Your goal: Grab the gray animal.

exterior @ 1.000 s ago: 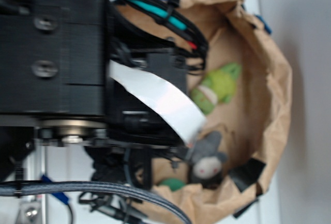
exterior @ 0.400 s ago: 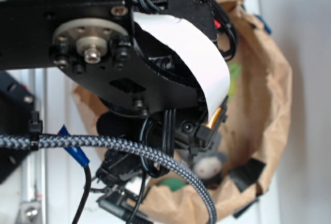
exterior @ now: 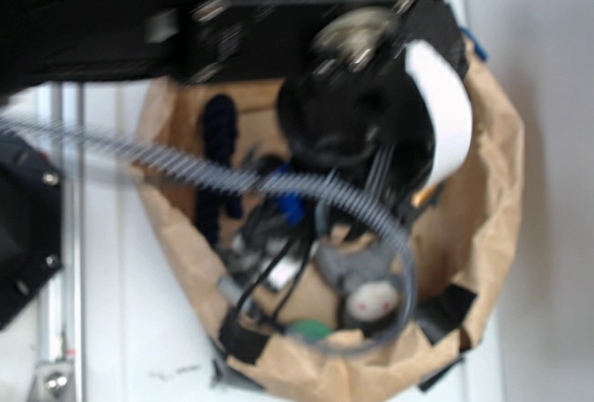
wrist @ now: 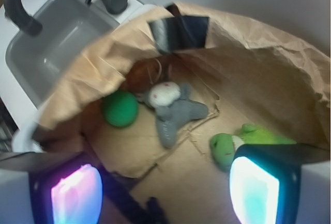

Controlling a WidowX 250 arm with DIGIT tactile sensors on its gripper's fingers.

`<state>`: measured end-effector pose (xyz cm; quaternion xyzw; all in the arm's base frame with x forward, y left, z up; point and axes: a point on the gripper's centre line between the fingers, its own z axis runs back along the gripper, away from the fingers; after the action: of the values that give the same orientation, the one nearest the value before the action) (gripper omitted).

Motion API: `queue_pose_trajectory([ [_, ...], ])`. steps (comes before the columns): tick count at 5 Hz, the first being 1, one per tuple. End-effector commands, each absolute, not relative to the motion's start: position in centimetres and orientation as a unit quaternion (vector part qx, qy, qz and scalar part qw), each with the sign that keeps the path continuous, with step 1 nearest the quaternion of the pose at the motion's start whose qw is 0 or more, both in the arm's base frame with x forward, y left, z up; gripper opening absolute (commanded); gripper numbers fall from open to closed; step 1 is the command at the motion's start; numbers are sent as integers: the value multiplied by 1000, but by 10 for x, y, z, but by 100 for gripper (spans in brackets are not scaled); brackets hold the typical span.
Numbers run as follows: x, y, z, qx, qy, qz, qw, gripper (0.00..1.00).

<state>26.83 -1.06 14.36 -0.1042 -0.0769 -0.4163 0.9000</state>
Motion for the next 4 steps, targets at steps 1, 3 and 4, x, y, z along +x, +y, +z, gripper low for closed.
queue_pose_trajectory([
  [1, 273, -3, 131, -55, -126, -488, 862, 100],
  [3, 293, -23, 88, -28, -127, -520, 844, 100],
  [4, 298, -44, 78, -32, -124, -530, 838, 100],
])
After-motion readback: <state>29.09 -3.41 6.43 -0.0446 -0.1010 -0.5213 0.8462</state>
